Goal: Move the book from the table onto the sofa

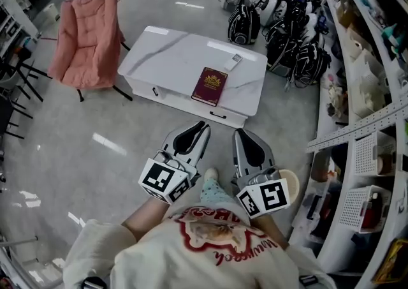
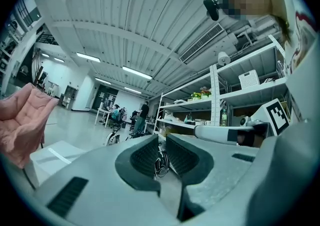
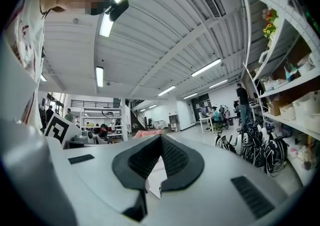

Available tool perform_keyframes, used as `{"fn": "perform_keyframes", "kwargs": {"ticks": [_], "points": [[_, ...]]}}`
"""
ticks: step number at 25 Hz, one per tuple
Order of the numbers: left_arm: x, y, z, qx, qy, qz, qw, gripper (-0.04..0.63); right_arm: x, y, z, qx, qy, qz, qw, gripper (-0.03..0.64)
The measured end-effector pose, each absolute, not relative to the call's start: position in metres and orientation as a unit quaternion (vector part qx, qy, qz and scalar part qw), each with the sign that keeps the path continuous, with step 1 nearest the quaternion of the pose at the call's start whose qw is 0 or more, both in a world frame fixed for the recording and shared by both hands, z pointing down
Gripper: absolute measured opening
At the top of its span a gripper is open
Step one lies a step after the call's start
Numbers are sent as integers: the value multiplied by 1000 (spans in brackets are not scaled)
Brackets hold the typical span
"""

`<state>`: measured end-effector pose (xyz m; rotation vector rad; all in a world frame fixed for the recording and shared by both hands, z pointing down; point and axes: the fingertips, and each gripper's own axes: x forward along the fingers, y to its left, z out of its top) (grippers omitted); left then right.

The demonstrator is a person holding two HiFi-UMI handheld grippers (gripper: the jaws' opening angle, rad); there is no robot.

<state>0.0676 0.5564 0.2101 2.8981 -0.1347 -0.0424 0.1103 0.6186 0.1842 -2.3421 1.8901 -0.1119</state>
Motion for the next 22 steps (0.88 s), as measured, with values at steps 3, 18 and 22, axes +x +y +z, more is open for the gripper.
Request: {"fn": "perform_keyframes", "kwargs": {"ticks": [3, 18, 22], "points": [[103, 534, 201, 992, -51, -22, 114, 51, 144, 597, 180, -772, 631, -36, 61, 0], [157, 469, 212, 988, -95, -14, 120, 51, 213, 539, 192, -755, 652, -56, 52, 0], [157, 455, 226, 985, -111, -2, 135, 51, 220, 529, 207, -754, 651, -73, 49, 0]]}}
